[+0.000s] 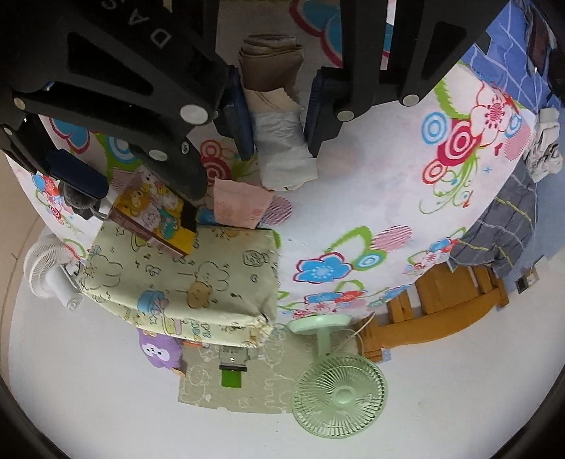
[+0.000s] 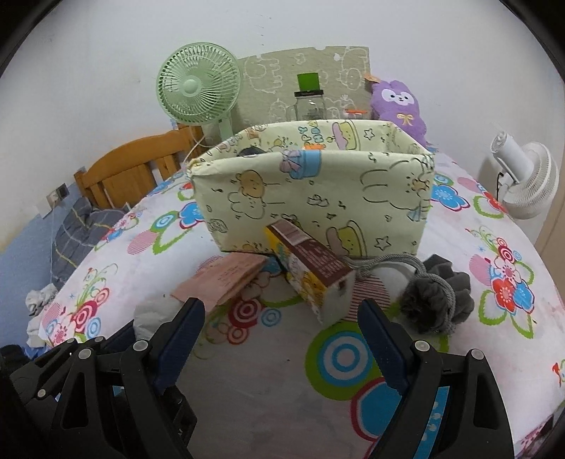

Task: Organize soft objects
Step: 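Grasp the white-and-brown wrapped item with the left tool while the right tool grasps the brown-red box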

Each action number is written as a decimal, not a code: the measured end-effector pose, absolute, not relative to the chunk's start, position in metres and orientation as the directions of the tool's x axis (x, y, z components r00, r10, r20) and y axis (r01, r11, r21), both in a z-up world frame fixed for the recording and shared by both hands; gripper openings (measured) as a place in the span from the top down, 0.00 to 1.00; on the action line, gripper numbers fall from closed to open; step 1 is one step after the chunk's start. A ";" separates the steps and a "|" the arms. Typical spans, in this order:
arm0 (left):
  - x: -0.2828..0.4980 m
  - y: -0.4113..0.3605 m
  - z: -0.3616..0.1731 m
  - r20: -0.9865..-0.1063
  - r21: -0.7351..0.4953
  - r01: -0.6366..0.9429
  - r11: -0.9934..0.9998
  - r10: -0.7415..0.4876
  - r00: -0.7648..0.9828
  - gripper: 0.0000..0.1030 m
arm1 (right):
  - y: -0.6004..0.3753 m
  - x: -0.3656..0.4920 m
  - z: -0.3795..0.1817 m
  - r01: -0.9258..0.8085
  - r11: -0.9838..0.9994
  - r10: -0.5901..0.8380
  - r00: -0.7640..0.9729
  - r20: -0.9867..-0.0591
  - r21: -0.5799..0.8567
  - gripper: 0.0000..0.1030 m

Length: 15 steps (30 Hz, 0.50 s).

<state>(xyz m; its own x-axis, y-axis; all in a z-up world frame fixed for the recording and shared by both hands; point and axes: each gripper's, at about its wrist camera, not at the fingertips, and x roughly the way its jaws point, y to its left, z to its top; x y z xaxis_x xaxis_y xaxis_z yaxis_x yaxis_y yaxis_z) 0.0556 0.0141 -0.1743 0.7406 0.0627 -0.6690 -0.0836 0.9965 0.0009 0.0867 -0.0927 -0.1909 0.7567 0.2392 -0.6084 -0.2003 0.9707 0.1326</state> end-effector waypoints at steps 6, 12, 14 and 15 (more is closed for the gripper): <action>0.055 0.018 -0.166 -0.648 0.008 -0.095 0.995 0.078 0.757 0.73 | -0.092 0.090 -0.185 -0.186 0.972 0.235 0.765 -0.599 0.144 0.12; 0.060 0.018 -0.164 -0.649 -0.003 -0.086 0.996 0.063 0.758 0.73 | -0.097 0.096 -0.184 -0.165 0.973 0.228 0.763 -0.605 0.160 0.12; 0.065 0.017 -0.166 -0.656 -0.016 -0.079 0.997 0.049 0.753 0.73 | -0.099 0.099 -0.185 -0.155 0.975 0.220 0.761 -0.610 0.159 0.12; 0.067 0.016 -0.167 -0.656 -0.019 -0.074 0.997 0.044 0.753 0.73 | -0.100 0.101 -0.186 -0.152 0.975 0.219 0.759 -0.614 0.160 0.12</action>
